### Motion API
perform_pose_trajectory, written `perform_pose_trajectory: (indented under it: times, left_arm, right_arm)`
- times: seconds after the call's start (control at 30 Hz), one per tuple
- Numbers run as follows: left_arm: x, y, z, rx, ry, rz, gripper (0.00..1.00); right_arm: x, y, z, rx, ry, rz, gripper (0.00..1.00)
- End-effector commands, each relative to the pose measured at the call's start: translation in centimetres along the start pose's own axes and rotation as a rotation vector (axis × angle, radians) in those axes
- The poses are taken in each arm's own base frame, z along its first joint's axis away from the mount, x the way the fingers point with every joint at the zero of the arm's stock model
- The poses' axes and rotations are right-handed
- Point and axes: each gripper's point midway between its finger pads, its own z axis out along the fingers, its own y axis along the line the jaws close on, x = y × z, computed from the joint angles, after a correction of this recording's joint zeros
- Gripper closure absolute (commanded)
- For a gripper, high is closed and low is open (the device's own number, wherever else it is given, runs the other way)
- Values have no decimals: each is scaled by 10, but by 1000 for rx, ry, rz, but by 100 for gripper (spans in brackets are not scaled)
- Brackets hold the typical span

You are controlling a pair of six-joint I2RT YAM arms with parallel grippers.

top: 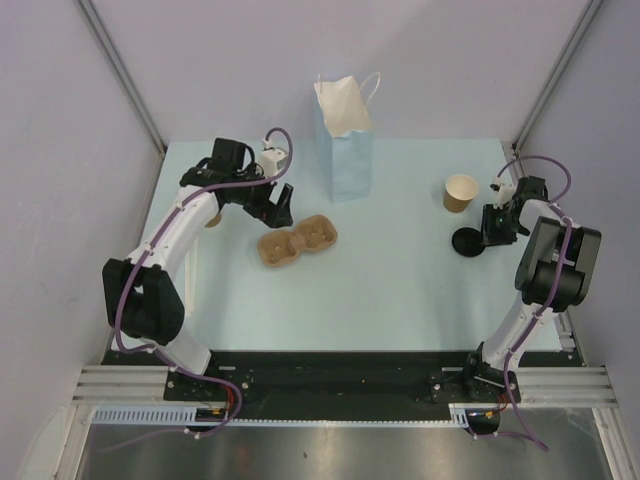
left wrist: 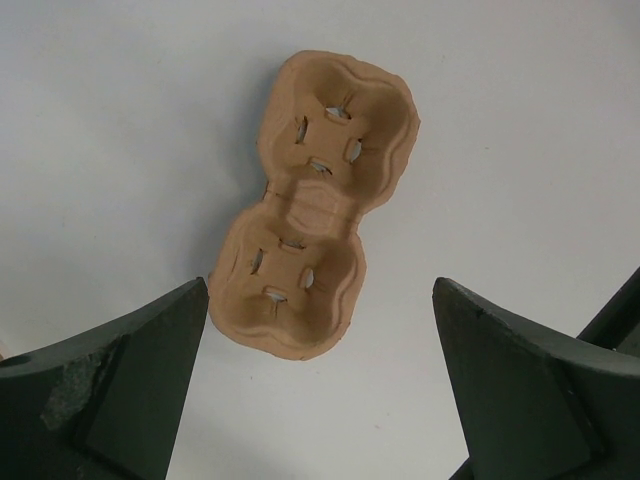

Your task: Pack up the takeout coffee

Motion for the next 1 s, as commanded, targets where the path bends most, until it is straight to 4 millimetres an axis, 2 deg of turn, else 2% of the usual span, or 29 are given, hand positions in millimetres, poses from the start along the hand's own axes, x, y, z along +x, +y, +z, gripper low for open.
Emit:
perform_pose_trajectory:
  times: [0.0, 0.07, 0.1, 0.17, 0.2, 0.27, 0.3, 0.37, 0.4, 0.43, 0.5, 0.53, 0.57, 0.67, 0.8, 0.97]
  left_arm:
    - [3, -6, 1, 15, 13, 59, 1]
    - [7, -11, 0, 31, 30, 102, 1]
    - [12, -18, 2, 49, 52, 151, 2]
    - [17, -20, 2, 26, 72, 211, 4]
    - [24, -26, 9, 37, 94, 267, 8]
    - [33, -26, 15, 12, 131, 315, 13]
    - [37, -32, 22, 23, 145, 359, 19]
    - [42, -33, 31, 9, 168, 400, 25]
    - [42, -39, 38, 21, 165, 441, 32]
    - [42, -41, 42, 25, 165, 462, 36]
    - [42, -46, 54, 63, 169, 525, 48]
    - [43, -48, 59, 80, 172, 541, 50]
    - [42, -53, 62, 119, 166, 572, 51]
    - [42, -56, 74, 179, 165, 614, 50]
    - [36, -53, 89, 215, 150, 680, 48]
    - [36, -51, 103, 238, 135, 728, 50]
  right_arm:
    - [-13, -11, -13, 46, -47, -56, 47]
    - [-17, -9, -25, 51, -64, -76, 37]
    - [-24, -7, -40, 61, -93, -91, 36]
    - [-31, -5, -57, 74, -123, -112, 29]
    - [-32, -2, -63, 75, -130, -114, 27]
    - [-41, 7, -84, 71, -179, -133, 26]
    - [-43, 13, -90, 65, -190, -129, 26]
    - [-53, 35, -108, 21, -249, -147, 26]
    - [-54, 47, -112, -15, -261, -145, 25]
    - [-58, 71, -121, -84, -290, -147, 26]
    - [-58, 97, -125, -153, -291, -139, 26]
    - [-57, 112, -128, -205, -291, -120, 26]
    - [-54, 131, -129, -246, -280, -139, 26]
    - [-47, 164, -126, -333, -247, -154, 26]
    - [-41, 183, -123, -391, -226, -167, 26]
    - [-35, 186, -119, -412, -203, -165, 26]
